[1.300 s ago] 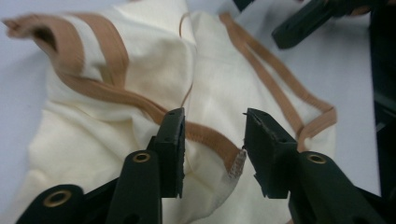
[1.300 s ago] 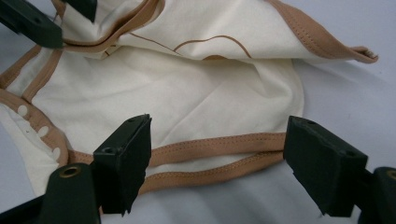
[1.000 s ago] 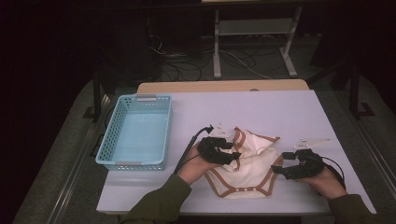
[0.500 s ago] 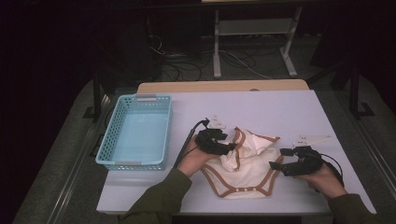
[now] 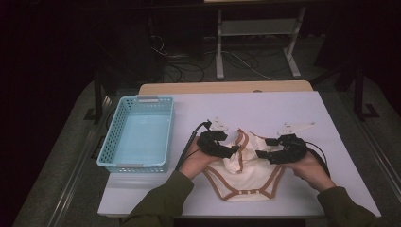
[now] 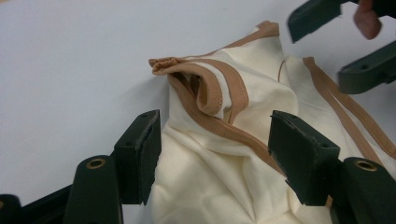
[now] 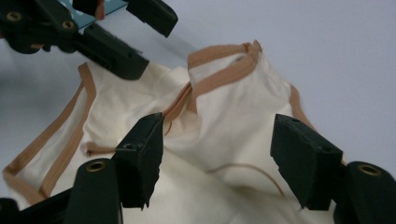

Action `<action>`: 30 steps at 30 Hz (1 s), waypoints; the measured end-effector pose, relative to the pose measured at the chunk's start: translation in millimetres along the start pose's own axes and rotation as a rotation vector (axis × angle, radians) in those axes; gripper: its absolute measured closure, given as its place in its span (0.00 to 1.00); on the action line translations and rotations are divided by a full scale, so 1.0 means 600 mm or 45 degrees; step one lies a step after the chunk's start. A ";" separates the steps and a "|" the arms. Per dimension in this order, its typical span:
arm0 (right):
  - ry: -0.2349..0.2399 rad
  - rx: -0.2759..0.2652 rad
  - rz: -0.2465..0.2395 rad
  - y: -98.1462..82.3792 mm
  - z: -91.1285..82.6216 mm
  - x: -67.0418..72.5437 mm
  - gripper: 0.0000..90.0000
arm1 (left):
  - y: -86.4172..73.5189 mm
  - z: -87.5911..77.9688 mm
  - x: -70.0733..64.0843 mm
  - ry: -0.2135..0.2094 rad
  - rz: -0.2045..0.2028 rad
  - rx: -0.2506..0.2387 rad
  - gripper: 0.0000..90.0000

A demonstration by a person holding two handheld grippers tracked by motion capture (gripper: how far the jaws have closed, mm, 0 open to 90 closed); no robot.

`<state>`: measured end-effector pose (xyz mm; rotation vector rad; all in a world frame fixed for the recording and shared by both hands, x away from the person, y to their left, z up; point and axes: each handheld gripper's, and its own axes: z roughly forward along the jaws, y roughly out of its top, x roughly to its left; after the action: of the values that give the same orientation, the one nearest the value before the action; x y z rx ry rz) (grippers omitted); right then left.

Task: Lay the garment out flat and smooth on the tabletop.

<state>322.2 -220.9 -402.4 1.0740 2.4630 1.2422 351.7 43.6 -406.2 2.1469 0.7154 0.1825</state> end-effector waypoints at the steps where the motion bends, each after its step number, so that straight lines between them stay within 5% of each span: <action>1: -0.002 0.004 -0.002 0.005 0.006 0.000 0.39 | 0.000 0.000 0.000 0.000 -0.001 0.000 0.38; 9: -0.020 0.053 -0.018 0.026 0.047 0.000 0.44 | -0.002 -0.001 0.000 0.002 -0.003 0.000 0.38; 18: -0.067 0.096 0.027 0.021 0.057 -0.020 0.91 | -0.001 0.003 -0.008 -0.010 0.009 -0.002 0.38; 30: -0.083 0.119 0.106 -0.008 0.035 -0.040 0.94 | 0.006 0.015 -0.022 -0.030 0.018 0.010 0.39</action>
<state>346.3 -225.8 -423.2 1.2318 2.4721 1.1050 345.9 28.3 -407.7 2.1585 0.6890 0.1616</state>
